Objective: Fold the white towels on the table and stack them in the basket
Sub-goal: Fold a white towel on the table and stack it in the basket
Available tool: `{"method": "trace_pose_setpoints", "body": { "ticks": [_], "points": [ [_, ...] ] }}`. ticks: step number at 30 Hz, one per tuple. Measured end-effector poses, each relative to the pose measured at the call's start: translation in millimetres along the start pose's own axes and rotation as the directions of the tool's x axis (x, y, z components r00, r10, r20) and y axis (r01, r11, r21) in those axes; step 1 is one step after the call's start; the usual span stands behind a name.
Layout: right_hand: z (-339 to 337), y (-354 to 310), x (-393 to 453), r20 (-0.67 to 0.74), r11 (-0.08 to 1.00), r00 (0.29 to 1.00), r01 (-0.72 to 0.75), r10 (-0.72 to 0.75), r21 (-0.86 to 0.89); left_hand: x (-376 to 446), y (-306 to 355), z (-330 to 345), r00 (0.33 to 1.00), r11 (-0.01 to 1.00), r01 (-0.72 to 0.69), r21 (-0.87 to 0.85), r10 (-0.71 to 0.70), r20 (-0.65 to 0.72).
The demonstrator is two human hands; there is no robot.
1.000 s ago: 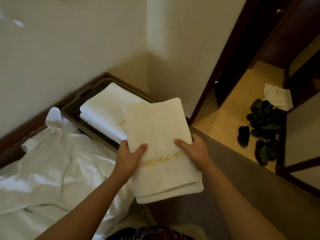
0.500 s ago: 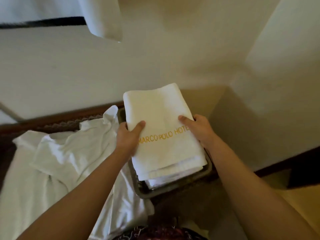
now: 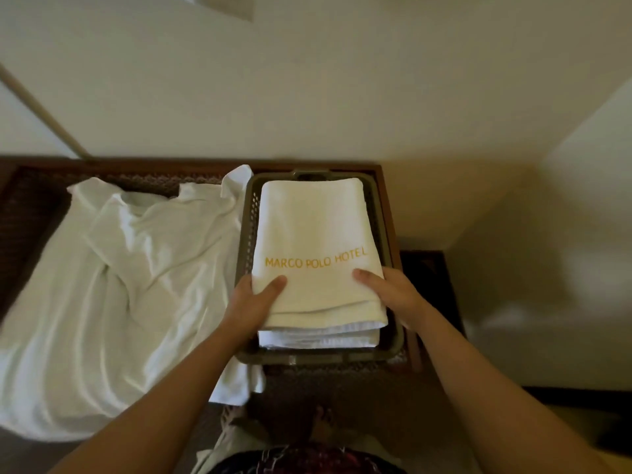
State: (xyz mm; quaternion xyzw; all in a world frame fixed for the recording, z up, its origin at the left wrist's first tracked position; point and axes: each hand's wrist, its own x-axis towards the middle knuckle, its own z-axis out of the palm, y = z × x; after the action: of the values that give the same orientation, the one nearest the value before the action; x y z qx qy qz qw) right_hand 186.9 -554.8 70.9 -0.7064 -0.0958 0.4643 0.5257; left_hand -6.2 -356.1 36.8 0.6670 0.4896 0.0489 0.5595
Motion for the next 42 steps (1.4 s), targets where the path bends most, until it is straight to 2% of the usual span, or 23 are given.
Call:
{"method": "trace_pose_setpoints", "body": {
  "ticks": [2, 4, 6, 7, 10, 12, 15, 20, 22, 23, 25, 27, 31, 34, 37, 42],
  "points": [
    [-2, 3, -4, -0.072, 0.993, 0.994, 0.09, -0.085, 0.078, -3, 4, 4, 0.999, 1.0, -0.019, 0.002, 0.019, -0.028],
    [-2, 15, -6, -0.089, 0.995, 0.995, 0.058, -0.05, 0.086, -4, 3, 7, 0.999, 1.0, -0.012, 0.015, 0.013, -0.042],
    [2, 33, -8, -0.06, 0.999, 0.997, -0.052, 0.052, 0.011, -7, -5, 9, 0.998, 1.0, 0.015, 0.008, -0.014, -0.063],
    [3, 42, -10, -0.046, 0.998, 0.997, -0.06, 0.059, -0.023, -9, -7, 10, 0.997, 1.0, 0.022, 0.006, -0.022, -0.078],
    [4, 53, -16, -0.046, 0.998, 0.998, 0.035, -0.037, -0.049, -15, -10, 12, 0.993, 1.0, 0.013, 0.011, -0.012, -0.121],
    [4, 57, -18, -0.082, 0.995, 0.995, 0.041, -0.048, -0.087, -16, -11, 14, 0.993, 0.999, 0.009, 0.034, -0.005, -0.122],
    [10, 67, -18, -0.153, 0.98, 0.988, -0.029, -0.002, -0.196, -16, -13, 15, 0.992, 0.999, 0.027, 0.047, -0.022, -0.121],
    [20, 51, -13, -0.272, 0.952, 0.962, -0.091, 0.008, -0.293, -22, -15, 16, 0.991, 0.997, 0.048, 0.056, -0.04, -0.131],
    [31, 48, -19, -0.369, 0.876, 0.926, -0.107, -0.085, -0.47, -28, -18, 14, 0.992, 0.996, 0.061, 0.071, -0.052, -0.118],
    [39, 49, -21, -0.4, 0.769, 0.893, -0.105, -0.206, -0.63, -31, -20, 11, 0.991, 0.995, 0.07, 0.067, -0.061, -0.121],
    [54, 49, -23, -0.328, 0.525, 0.84, -0.061, -0.432, -0.849, -37, -25, 4, 0.989, 0.996, 0.076, 0.05, -0.069, -0.135],
    [72, 40, -21, -0.196, 0.432, 0.815, 0.073, -0.545, -0.899, -43, -29, -9, 0.986, 0.997, 0.071, 0.036, -0.064, -0.156],
    [126, 20, -16, 0.018, 0.404, 0.82, 0.301, -0.572, -0.864, -47, -36, -40, 0.981, 0.999, 0.034, 0.009, -0.031, -0.19],
    [167, 11, -3, 0.166, 0.364, 0.814, 0.418, -0.556, -0.832, -41, -41, -65, 0.976, 1.0, 0.012, -0.009, -0.013, -0.216],
    [200, 4, 17, 0.221, 0.354, 0.823, 0.446, -0.523, -0.822, -26, -45, -92, 0.971, 0.999, 0.024, -0.033, -0.031, -0.237],
    [256, -9, 57, 0.208, 0.399, 0.866, 0.406, -0.454, -0.822, 23, -53, -141, 0.973, 0.997, 0.042, -0.061, -0.055, -0.225]
  ]
}}
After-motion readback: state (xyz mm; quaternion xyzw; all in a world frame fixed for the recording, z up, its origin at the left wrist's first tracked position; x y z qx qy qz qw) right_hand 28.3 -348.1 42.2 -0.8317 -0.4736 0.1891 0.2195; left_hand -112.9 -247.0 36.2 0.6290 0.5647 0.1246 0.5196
